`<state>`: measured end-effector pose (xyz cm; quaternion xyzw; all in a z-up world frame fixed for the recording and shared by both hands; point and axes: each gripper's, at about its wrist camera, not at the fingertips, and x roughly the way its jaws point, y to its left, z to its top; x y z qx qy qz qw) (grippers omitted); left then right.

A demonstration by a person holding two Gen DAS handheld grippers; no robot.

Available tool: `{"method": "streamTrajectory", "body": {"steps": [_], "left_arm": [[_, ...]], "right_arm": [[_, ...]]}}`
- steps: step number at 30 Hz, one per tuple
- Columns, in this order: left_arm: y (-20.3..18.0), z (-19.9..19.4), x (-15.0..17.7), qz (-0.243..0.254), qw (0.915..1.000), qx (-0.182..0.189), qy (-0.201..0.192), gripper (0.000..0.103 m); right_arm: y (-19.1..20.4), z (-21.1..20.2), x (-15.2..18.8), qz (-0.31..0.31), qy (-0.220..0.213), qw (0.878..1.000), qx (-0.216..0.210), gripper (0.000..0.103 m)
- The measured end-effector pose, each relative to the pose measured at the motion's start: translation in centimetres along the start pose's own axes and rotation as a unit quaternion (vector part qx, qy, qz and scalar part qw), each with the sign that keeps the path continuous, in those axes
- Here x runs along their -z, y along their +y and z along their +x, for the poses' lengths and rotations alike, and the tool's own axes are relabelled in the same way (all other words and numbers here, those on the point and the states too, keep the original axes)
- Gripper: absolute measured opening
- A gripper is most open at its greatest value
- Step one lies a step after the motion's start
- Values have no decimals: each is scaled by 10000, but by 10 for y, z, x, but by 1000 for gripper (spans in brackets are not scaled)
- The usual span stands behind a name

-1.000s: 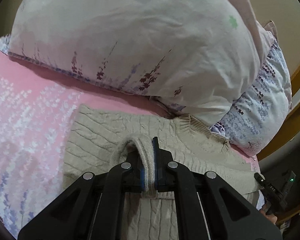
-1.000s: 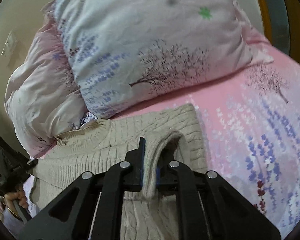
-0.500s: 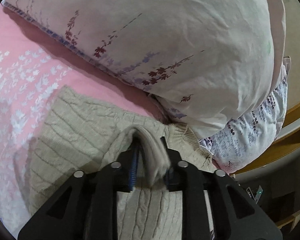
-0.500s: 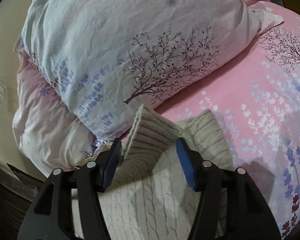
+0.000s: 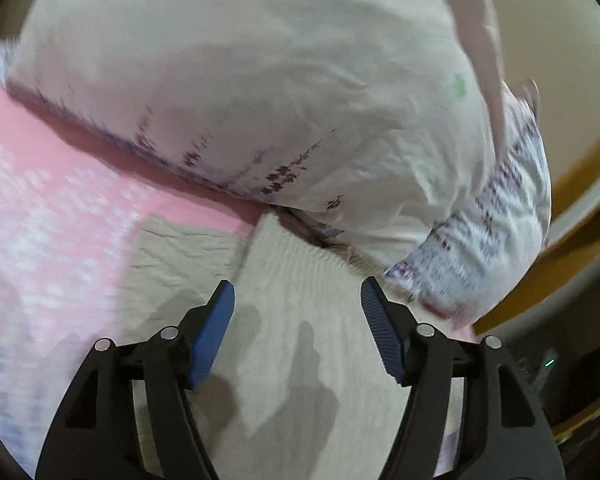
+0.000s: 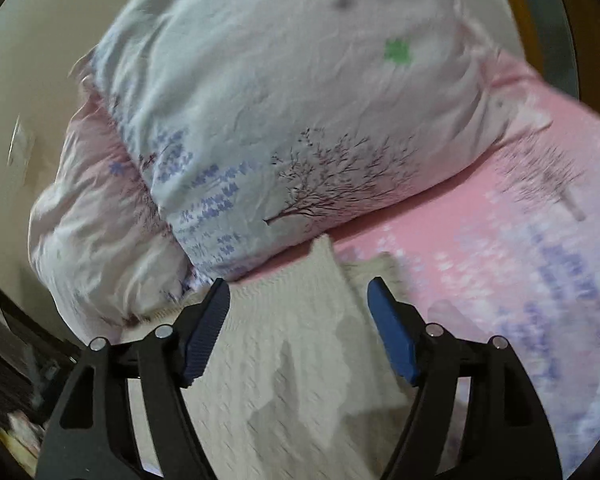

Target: Fold small clothes

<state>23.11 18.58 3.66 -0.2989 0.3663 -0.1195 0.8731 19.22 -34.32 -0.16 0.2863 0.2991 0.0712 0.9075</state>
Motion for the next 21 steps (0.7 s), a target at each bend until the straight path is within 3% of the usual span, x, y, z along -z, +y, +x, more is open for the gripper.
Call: {"method": "streamTrajectory", "body": {"steps": [4, 9, 11, 16, 21], "left_arm": [[-1, -14, 16, 597, 9975, -341, 167, 64], [-4, -24, 42, 1216, 9893, -720, 352, 60], [1, -25, 47, 1192, 9890, -761, 430, 58], [8, -27, 56, 1178, 9885, -803, 506, 52], [1, -29, 64, 1273, 9874, -789, 518, 44]], "right_arm": [[-9, -20, 19, -382, 284, 9987, 197, 51], [-17, -34, 47, -742, 529, 9948, 459, 48], [-20, -39, 57, -780, 631, 9937, 505, 47], [-21, -39, 75, -888, 819, 9907, 619, 30], [-22, -41, 78, -847, 790, 9914, 607, 28]]}}
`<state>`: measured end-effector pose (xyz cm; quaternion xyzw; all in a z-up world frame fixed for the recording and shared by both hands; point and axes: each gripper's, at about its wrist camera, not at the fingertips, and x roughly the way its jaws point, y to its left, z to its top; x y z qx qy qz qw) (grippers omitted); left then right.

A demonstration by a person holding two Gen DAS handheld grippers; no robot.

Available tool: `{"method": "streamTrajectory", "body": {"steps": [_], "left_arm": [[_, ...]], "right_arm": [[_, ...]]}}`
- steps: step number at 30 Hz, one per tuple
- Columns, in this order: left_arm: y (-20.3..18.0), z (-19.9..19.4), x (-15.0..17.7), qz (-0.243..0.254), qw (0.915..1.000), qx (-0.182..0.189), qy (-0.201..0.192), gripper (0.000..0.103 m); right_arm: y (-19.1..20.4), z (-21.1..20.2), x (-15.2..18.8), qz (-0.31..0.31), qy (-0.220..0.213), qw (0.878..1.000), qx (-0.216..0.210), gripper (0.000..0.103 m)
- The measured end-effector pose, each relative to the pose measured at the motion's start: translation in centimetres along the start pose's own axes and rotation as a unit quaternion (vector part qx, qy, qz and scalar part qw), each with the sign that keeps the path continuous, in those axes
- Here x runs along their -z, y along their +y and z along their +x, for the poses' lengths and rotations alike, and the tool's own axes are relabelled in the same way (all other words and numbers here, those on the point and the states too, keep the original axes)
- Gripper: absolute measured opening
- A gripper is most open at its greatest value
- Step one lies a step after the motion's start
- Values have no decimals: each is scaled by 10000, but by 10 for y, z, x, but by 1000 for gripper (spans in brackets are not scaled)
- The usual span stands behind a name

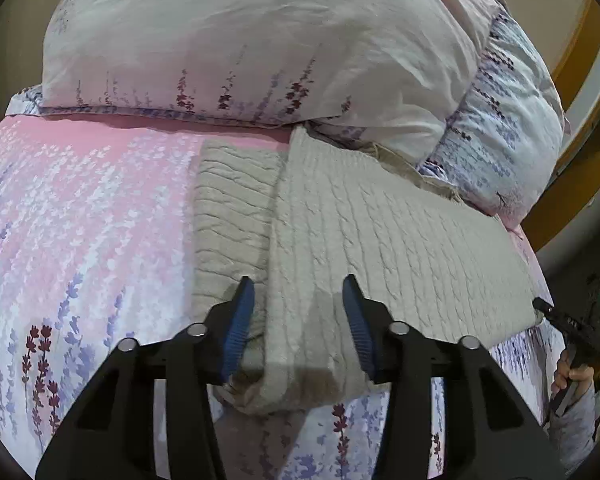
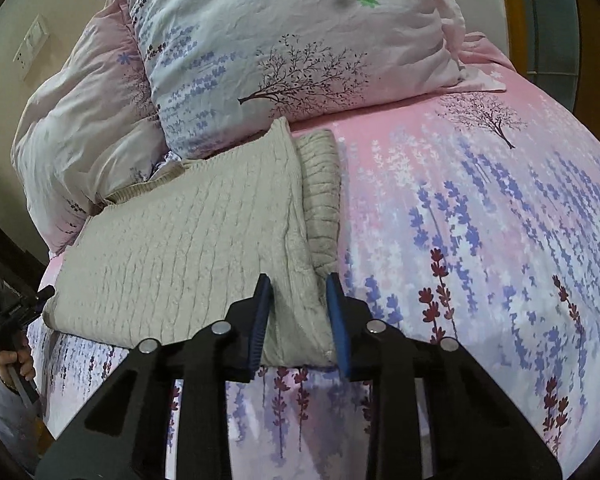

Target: Fold small clothes

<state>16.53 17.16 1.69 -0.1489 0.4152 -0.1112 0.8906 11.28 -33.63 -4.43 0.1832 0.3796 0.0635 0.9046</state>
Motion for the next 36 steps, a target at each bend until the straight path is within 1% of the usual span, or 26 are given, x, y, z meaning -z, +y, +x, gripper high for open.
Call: {"method": "streamTrajectory", "body": {"steps": [2, 3, 4, 5, 6, 7, 8, 9, 12, 15, 17, 19, 21, 23, 25, 26, 27, 29, 31, 32, 33, 34, 35, 36], "left_arm": [[-6, 3, 3, 148, 9999, -24, 70, 42], [-8, 5, 4, 209, 9997, -99, 99, 42], [-10, 7, 4, 244, 9995, -142, 113, 41], [-11, 9, 5, 269, 9994, -176, 119, 38], [-12, 9, 5, 270, 9993, -221, 107, 30], [-11, 9, 5, 234, 9994, -230, 126, 24], [-8, 10, 4, 169, 9995, -197, 153, 13], [-5, 8, 3, 72, 9997, -140, 163, 9], [3, 3, 1, -10, 9998, -36, 175, 8], [6, -2, 0, 25, 9999, 2, 143, 8], [7, -1, 1, 38, 9998, -7, 174, 8], [6, 5, 2, 104, 9997, -61, 235, 8], [3, 6, 3, 212, 9995, -100, 199, 8], [2, 4, 3, 226, 9995, -59, 190, 8], [3, -1, 3, 188, 9997, -5, 149, 8], [3, -6, 3, 170, 9998, -21, 85, 8], [1, -12, 4, 159, 9999, -46, -43, 9], [-5, -21, 4, 188, 9995, -21, -240, 9], [-21, -24, 3, 325, 9987, 153, -373, 13], [-27, -24, 2, 383, 9983, 225, -390, 17], [-37, -20, 1, 492, 9977, 296, -369, 26], [-45, -16, 0, 579, 9972, 325, -339, 29], [-53, -10, 0, 669, 9967, 326, -314, 37], [-57, -7, 0, 698, 9966, 321, -287, 39]], "right_arm": [[3, 0, 1, -76, -3, 10000, 45, 27], [5, 0, 2, -131, -2, 9999, 90, 25], [7, 1, 2, -178, -8, 9998, 135, 13], [8, 2, 2, -212, -13, 9997, 133, 12], [9, 1, 2, -221, -15, 9997, 111, 11], [10, -1, 2, -241, -81, 9996, 143, 10], [11, -3, 2, -257, -135, 9995, 146, 9], [12, -7, 2, -263, -191, 9994, 125, 8], [14, -21, 4, -197, -363, 9991, 89, 8], [14, -29, 8, -114, -421, 9990, 68, 8], [12, -29, 13, -102, -362, 9992, 148, 8], [8, -21, 16, -91, -223, 9991, 340, 8], [5, -8, 17, -14, -22, 9988, 493, 9], [9, -7, 16, -55, -58, 9981, 610, 17], [14, -13, 12, -108, -183, 9965, 809, 39], [16, -17, 11, -122, -324, 9956, 865, 41], [20, -25, 8, -165, -565, 9941, 909, 41], [29, -32, 5, -292, -774, 9930, 844, 41], [46, -28, 1, -571, -768, 9930, 689, 41], [53, -24, 0, -687, -730, 9927, 675, 41], [61, -19, -1, -811, -682, 9922, 663, 41], [70, -12, -2, -932, -612, 9917, 645, 41], [76, -6, -2, -1012, -557, 9913, 628, 41], [82, -1, -2, -1065, -509, 9911, 620, 42]]}}
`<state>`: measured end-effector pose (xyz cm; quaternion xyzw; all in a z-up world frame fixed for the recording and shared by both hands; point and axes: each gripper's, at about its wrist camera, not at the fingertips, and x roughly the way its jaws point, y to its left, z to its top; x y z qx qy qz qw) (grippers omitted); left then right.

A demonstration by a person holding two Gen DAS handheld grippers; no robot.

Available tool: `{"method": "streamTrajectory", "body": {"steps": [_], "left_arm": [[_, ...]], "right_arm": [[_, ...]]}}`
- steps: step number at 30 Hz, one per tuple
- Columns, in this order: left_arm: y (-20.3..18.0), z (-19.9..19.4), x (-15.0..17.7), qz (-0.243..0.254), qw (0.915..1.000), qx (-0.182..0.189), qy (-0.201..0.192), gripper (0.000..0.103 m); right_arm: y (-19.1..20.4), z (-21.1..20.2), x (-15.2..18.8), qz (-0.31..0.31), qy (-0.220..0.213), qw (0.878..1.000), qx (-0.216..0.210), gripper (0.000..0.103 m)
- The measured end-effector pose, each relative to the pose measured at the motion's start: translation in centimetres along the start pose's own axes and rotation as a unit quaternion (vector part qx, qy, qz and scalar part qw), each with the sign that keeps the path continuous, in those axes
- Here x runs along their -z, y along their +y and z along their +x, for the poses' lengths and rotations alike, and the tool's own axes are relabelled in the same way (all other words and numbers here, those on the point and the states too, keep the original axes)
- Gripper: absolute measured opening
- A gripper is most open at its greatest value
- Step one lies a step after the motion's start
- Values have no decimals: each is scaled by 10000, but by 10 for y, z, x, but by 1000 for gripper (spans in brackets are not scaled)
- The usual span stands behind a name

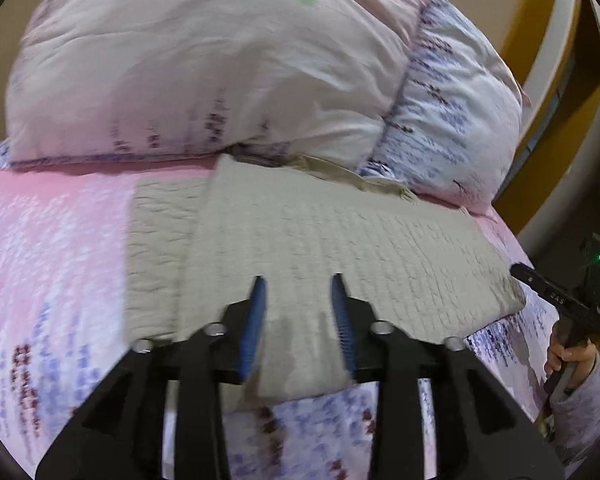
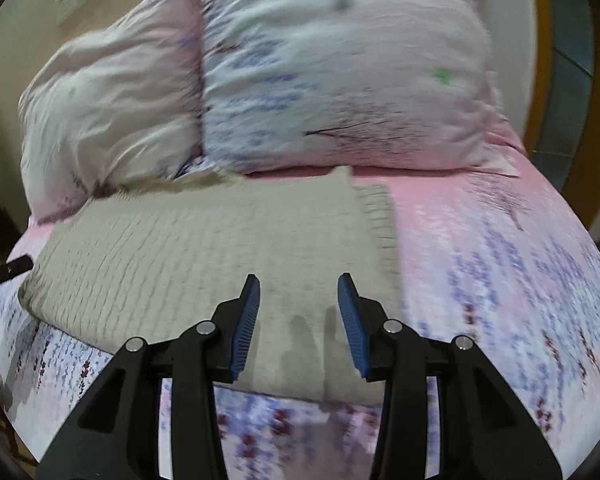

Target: Fold small clothes

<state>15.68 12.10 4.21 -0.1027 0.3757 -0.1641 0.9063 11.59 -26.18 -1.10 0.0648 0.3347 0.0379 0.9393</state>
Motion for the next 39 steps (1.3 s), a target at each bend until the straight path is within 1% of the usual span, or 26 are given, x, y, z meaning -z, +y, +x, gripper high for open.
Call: {"method": "streamTrajectory", "body": {"steps": [2, 3, 4, 5, 6, 7, 9, 11, 13, 14, 15, 16, 18, 20, 22, 24, 26, 28, 30, 34, 35, 36, 37, 39], "left_arm": [[-3, 13, 1, 4, 9999, 22, 160, 41], [-2, 22, 2, -35, 9995, -16, 305, 46], [-2, 25, 5, -54, 9993, -52, 374, 49], [-1, 30, 7, -51, 9991, -68, 427, 49], [-2, 31, 10, 26, 9993, -97, 361, 49], [-3, 30, 11, 108, 9993, -135, 328, 50], [-3, 27, 12, 109, 9994, -120, 309, 50], [4, 18, 8, -101, 9997, 36, 242, 50], [18, 4, 2, -403, 9992, 56, 20, 52], [32, -6, 0, -612, 9980, -28, -142, 60], [40, -11, -3, -736, 9970, -82, -212, 65], [53, -17, -5, -917, 9953, -152, -267, 65], [78, -21, -8, -1322, 9908, -189, -211, 65], [99, -20, -7, -1726, 9849, -17, -101, 65], [110, -16, -5, -1983, 9800, 154, 47, 65], [117, -7, -4, -2195, 9749, 316, 200, 65], [118, 1, -2, -2268, 9727, 397, 306, 65], [116, 2, 1, -2220, 9736, 432, 294, 65], [109, 6, 0, -2101, 9762, 426, 322, 65], [99, 14, -1, -1988, 9785, 426, 339, 64], [99, 15, -2, -1999, 9782, 442, 340, 60], [97, 17, -1, -2045, 9772, 459, 344, 52], [97, 20, 0, -2113, 9757, 456, 346, 49], [96, 24, 1, -2183, 9744, 422, 315, 39]], "right_arm": [[9, 11, -2, -78, 123, 9999, 9, 45], [11, 16, -2, -99, 191, 9998, 21, 50], [15, 23, -1, -149, 327, 9993, 69, 54], [19, 31, 1, -207, 487, 9985, 160, 55], [21, 42, 4, -278, 723, 9966, 279, 57], [24, 48, 8, -442, 776, 9952, 389, 62], [33, 50, 9, -716, 778, 9930, 534, 65], [35, 50, 5, -740, 863, 9917, 603, 66], [30, 47, 0, -526, 879, 9936, 486, 69], [28, 44, -2, -379, 827, 9951, 394, 69], [27, 40, -4, -255, 755, 9963, 319, 70], [27, 36, -8, -155, 648, 9975, 215, 71], [36, 35, -14, -112, 508, 9986, 44, 74], [52, 38, -20, -168, 455, 9988, -10, 74], [66, 47, -25, -268, 450, 9986, -6, 75], [79, 55, -27, -382, 468, 9982, 38, 75], [91, 66, -27, -539, 520, 9970, 173, 76], [98, 76, -25, -635, 640, 9956, 261, 78], [99, 79, -23, -634, 636, 9955, 307, 80], [93, 81, -25, -484, 679, 9963, 220, 82], [92, 82, -25, -456, 689, 9964, 202, 83], [92, 82, -25, -442, 689, 9964, 197, 83], [92, 82, -25, -452, 678, 9964, 211, 84], [94, 82, -25, -490, 658, 9963, 245, 84]]}}
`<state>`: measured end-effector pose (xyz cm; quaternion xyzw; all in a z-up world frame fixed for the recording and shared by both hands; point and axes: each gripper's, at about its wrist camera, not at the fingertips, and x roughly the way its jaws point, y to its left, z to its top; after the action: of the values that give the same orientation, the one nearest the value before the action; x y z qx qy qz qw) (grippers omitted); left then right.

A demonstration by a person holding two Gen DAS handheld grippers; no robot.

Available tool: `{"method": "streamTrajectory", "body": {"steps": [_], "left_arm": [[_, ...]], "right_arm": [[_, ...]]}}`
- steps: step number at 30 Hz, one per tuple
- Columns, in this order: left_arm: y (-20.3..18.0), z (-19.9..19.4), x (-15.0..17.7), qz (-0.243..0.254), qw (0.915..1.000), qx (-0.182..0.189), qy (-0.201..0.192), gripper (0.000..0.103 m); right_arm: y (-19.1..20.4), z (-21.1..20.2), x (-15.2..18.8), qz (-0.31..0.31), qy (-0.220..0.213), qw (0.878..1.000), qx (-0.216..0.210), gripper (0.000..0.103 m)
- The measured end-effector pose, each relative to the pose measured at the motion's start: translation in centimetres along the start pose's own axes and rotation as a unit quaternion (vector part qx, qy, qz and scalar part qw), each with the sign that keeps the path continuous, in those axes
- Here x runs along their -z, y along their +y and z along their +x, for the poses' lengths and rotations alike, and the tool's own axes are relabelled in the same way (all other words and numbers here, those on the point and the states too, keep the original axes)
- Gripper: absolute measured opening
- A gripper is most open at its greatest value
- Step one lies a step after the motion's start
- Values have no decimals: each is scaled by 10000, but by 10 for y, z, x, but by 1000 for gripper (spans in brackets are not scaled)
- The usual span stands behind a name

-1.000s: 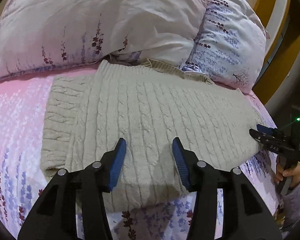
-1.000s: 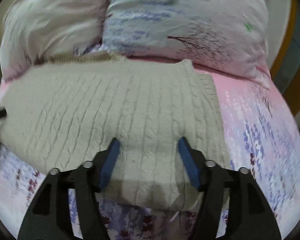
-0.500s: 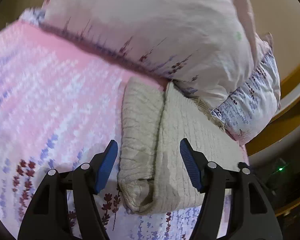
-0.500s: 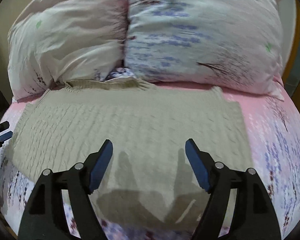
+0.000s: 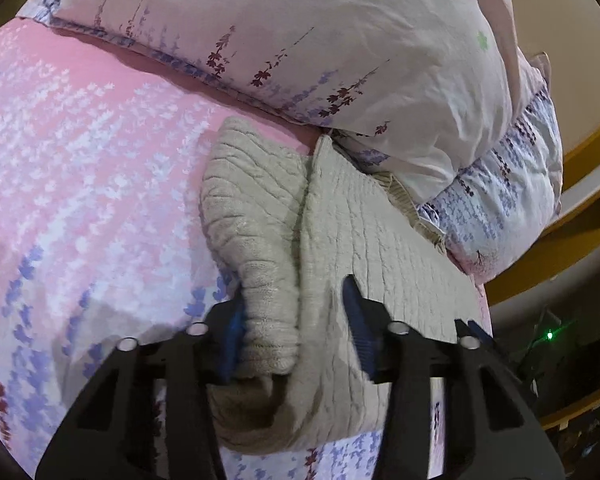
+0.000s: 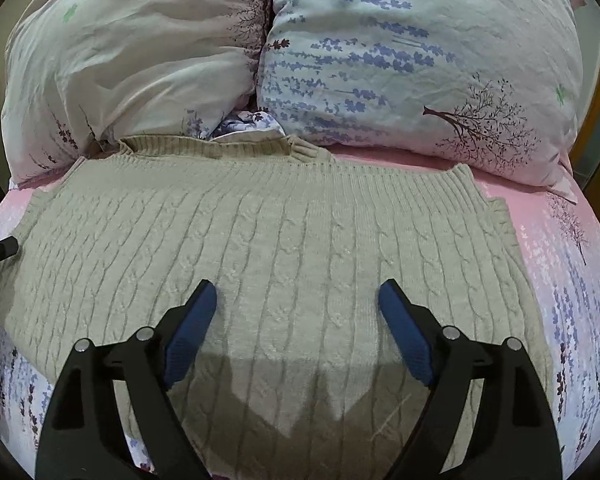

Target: Fold small clothes

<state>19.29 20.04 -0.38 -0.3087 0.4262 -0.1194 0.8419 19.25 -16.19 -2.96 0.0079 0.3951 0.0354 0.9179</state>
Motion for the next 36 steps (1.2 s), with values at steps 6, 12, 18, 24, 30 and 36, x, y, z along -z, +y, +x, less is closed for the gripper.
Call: {"method": "streamTrajectory", "body": {"steps": [6, 12, 18, 24, 30, 36], "left_arm": [[-14, 10, 2, 93, 9999, -134, 25, 24], [-55, -6, -6, 322, 9975, 594, -224, 22], [-121, -3, -5, 669, 9880, 1356, -316, 21], [-195, 43, 23, 988, 9744, 2020, 88, 21], [-261, 122, 77, 1764, 9627, 1791, 1004, 21], [-270, 143, 93, 1878, 9554, 1786, 1416, 51]], "right_arm": [[-2, 2, 1, 27, -2, 10000, -52, 86], [-9, -3, 1, 72, -2, 9997, -237, 86], [-21, -13, 4, -165, -190, 9995, 190, 86], [-52, -29, 10, 81, -350, 9993, 73, 86], [-104, -51, 26, 587, -470, 9962, 439, 86], [-171, -72, 36, 1497, -542, 9858, 532, 70]]}}
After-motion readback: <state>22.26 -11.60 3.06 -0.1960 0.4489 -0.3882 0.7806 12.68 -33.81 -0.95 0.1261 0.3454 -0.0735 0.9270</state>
